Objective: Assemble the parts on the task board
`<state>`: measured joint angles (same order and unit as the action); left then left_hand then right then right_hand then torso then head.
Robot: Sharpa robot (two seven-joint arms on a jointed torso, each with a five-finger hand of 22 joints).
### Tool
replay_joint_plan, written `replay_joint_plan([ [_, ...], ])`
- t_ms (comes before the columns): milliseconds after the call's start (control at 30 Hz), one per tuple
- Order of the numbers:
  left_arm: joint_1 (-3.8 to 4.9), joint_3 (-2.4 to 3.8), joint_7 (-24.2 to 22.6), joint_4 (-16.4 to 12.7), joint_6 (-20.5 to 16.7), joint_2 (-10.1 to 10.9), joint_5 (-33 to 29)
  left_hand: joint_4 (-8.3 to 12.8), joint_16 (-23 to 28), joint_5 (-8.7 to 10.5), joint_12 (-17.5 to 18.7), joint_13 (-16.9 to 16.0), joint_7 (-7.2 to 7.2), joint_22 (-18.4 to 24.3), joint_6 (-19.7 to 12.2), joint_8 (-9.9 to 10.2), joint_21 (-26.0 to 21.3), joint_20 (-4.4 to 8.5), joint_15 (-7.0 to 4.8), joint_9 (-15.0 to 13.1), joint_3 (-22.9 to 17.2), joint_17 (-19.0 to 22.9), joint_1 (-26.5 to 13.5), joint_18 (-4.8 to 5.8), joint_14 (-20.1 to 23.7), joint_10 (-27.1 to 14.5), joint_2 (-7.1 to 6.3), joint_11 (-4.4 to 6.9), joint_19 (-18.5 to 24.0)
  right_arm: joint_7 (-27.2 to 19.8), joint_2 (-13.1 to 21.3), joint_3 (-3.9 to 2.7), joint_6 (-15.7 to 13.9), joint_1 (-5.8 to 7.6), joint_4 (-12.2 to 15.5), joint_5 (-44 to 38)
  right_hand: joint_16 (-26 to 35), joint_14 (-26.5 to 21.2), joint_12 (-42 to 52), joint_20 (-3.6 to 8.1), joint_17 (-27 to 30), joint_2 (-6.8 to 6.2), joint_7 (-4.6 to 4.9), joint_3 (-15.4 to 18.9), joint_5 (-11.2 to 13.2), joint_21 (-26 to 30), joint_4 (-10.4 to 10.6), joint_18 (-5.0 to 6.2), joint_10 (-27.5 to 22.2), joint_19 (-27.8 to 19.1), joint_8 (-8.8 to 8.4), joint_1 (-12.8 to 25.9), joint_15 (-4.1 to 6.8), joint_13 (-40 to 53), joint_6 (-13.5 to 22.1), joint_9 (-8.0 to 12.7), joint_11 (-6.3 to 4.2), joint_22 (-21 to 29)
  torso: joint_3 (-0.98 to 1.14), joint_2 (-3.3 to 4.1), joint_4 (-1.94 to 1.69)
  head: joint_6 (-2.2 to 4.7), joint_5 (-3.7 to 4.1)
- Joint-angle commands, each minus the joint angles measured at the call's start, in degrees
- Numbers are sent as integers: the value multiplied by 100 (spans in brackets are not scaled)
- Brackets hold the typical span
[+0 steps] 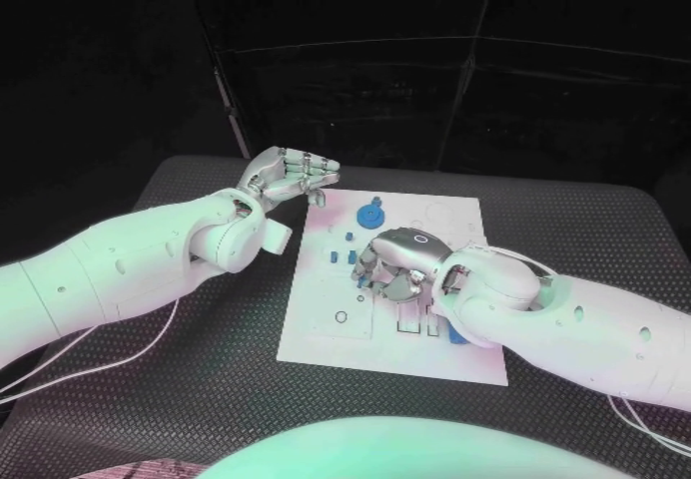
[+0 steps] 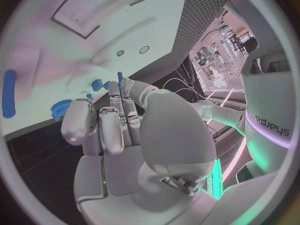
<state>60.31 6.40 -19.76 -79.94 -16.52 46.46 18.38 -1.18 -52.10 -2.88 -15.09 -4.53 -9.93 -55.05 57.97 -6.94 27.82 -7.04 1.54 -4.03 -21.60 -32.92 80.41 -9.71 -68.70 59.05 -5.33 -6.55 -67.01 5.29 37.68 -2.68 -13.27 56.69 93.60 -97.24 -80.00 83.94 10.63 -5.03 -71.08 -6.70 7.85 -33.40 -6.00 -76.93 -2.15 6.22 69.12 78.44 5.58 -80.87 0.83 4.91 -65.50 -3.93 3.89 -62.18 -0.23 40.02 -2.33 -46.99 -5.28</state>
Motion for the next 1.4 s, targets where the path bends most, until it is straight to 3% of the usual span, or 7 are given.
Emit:
replay_joint_plan([
  [33,10,8,-35,-25,23,-4,-30,3,19,-26,-21,7,-45,12,-5,-13,-43,-19,6,9,-32,8,-23,-71,42,-56,32,-6,40,-91,-37,11,183,-30,-37,-191,-19,284,-17,-1,-1,-20,38,5,-10,-18,8,-110,14,46,-11,71,-5,-8,-13,-2,10,-10,6,-6,-5,-31,-28],
  [333,11,9,-26,-36,2,6,-30,-3,25,-26,-16,13,-51,23,-25,-6,-55,-25,13,13,-29,16,-38,-70,43,-87,32,-14,41,-58,-80,28,334,-107,-72,-302,-19,283,-20,-3,4,-25,37,22,-10,-22,8,-109,17,44,-14,95,-5,-9,-15,-4,9,-13,7,-4,0,-89,-86],
  [1400,11,8,17,-12,52,10,-30,-6,31,-26,-14,18,-57,34,-42,-1,-67,-30,20,16,-25,23,-51,-69,45,-114,30,-21,41,176,-108,31,373,-131,-101,-673,-21,281,-24,-6,10,-14,28,46,-15,-26,8,-108,26,38,-15,128,-4,-11,-26,-7,2,-14,6,2,-5,-159,-121],
])
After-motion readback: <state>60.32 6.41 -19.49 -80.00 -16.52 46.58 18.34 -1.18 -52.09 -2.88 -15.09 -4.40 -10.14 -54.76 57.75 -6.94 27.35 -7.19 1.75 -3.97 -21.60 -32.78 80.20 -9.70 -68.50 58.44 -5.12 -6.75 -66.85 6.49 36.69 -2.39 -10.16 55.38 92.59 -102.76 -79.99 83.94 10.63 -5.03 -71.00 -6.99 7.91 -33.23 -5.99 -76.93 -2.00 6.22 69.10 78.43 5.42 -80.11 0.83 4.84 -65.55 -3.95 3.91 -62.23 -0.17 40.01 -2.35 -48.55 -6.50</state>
